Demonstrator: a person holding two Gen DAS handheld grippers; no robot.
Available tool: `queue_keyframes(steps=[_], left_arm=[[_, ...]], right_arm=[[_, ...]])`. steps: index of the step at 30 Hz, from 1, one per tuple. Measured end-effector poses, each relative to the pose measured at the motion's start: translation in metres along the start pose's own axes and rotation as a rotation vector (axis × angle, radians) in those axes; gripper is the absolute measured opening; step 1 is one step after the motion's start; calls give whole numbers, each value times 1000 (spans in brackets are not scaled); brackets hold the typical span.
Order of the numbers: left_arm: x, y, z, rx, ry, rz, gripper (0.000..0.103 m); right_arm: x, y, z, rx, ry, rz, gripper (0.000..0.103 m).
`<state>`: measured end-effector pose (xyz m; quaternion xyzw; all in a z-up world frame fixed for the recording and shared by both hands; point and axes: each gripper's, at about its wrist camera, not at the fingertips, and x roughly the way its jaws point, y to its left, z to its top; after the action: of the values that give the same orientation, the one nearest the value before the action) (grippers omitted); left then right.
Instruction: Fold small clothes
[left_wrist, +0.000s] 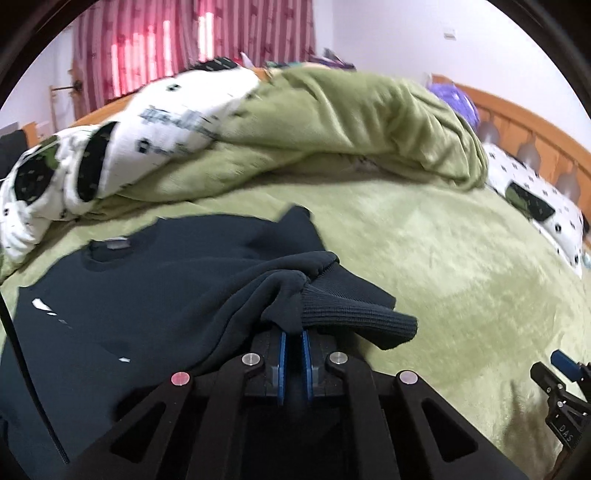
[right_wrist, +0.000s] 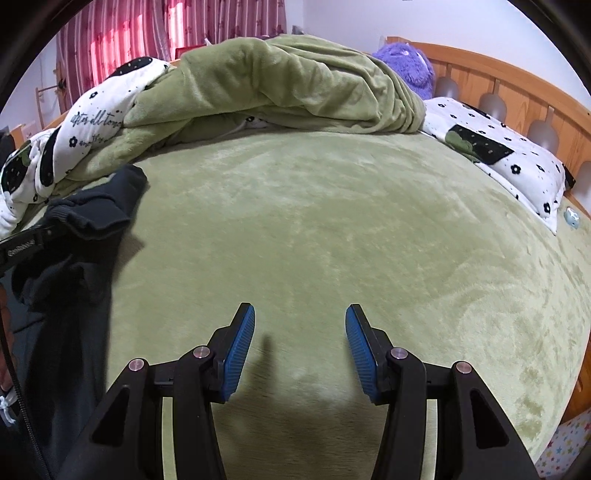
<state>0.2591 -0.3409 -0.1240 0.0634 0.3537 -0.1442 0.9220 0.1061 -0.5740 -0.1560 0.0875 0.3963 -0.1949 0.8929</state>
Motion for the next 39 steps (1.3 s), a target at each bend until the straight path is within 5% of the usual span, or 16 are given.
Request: queue_keyframes(steps=[8, 15, 26, 29, 32, 39], left_arm=[[-52, 86, 12, -79, -86, 99, 7], [-73, 177, -12, -199, -60, 130, 8], [-57, 305, -90, -506, 127, -37, 10], [-54, 323, -108, -561, 158, -69, 14], [-57, 334, -120, -564, 135, -20, 32], [-57, 351, -123, -528, 128, 53, 32]], right_arm=[[-11, 44, 12, -68, -24, 3, 50], [-31, 90, 26, -61, -48, 78, 51], [-43, 181, 35, -139, -52, 155, 51], [-39, 199, 35, -165, -46, 162, 51], [-34, 211, 31, -194, -36, 167, 51], [-25, 218, 22, -229, -15, 139, 51]])
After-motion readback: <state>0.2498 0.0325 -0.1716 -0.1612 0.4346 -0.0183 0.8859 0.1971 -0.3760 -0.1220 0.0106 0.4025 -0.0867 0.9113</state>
